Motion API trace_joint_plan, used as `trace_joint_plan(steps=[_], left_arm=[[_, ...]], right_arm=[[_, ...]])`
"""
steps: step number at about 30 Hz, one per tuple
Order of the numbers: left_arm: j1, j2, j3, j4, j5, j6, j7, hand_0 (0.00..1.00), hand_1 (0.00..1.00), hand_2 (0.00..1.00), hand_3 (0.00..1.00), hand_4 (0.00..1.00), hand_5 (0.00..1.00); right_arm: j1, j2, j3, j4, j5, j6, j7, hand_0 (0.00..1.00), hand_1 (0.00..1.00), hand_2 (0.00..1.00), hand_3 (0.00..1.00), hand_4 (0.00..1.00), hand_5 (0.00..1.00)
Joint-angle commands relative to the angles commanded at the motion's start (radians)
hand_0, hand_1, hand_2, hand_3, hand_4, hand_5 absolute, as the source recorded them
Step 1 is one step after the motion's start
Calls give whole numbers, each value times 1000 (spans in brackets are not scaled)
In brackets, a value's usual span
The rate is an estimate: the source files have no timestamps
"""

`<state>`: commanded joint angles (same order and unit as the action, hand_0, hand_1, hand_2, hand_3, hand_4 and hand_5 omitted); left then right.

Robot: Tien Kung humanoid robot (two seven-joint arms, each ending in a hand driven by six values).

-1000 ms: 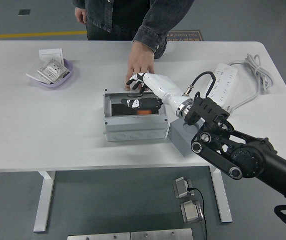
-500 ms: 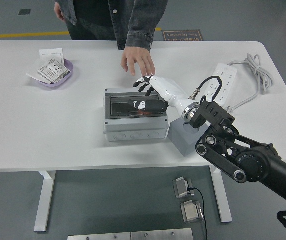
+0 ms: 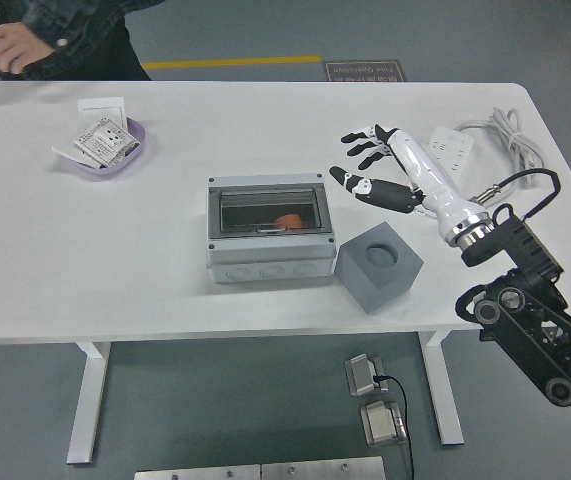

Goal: Pick up the cylinder from the cube,place it in the box,flap close box

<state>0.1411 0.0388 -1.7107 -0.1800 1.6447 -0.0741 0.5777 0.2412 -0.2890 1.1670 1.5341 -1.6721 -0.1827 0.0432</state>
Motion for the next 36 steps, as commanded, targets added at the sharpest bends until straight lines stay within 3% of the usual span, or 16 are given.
trace_joint_plan(steps=[8, 13, 17, 22, 23, 28, 29, 36], left_arm=[[-5, 3, 5, 0, -3, -2, 0, 690, 701, 568, 641, 736, 519], [-10, 10, 2, 0, 2, -3, 1, 690, 701, 568, 642, 736, 518], [-8, 13, 1, 0, 3, -3, 3, 690, 701, 569, 642, 736, 517], [0, 11, 4, 0, -5, -3, 4, 690, 701, 569, 642, 736, 517], [2, 10, 4, 0, -7, -3, 4, 690, 701, 569, 642, 737, 518], [9, 8, 5, 0, -10, -2, 4, 690, 701, 569, 642, 737, 518], [9, 7, 6, 0, -11, -3, 3, 691, 701, 569, 644, 737, 519], [8, 6, 6, 0, -11, -7, 5, 691, 701, 571, 646, 737, 520]], right_arm=[[-217, 99, 284, -21, 287, -29, 193, 638, 515, 626, 679, 796, 556], [-262, 108, 414, -49, 438, -19, 259, 604, 501, 604, 647, 800, 564], [-266, 115, 504, -61, 532, 5, 247, 613, 526, 621, 652, 806, 569], [-260, 124, 574, -64, 518, 38, 206, 613, 526, 621, 652, 806, 569], [-259, 125, 578, -64, 514, 41, 202, 636, 565, 642, 688, 842, 621], [-259, 130, 589, -63, 516, 39, 209, 636, 565, 642, 688, 842, 621], [-259, 130, 590, -60, 519, 36, 216, 671, 622, 672, 720, 873, 655], [-259, 130, 592, -27, 515, 19, 239, 681, 622, 669, 716, 860, 639]])
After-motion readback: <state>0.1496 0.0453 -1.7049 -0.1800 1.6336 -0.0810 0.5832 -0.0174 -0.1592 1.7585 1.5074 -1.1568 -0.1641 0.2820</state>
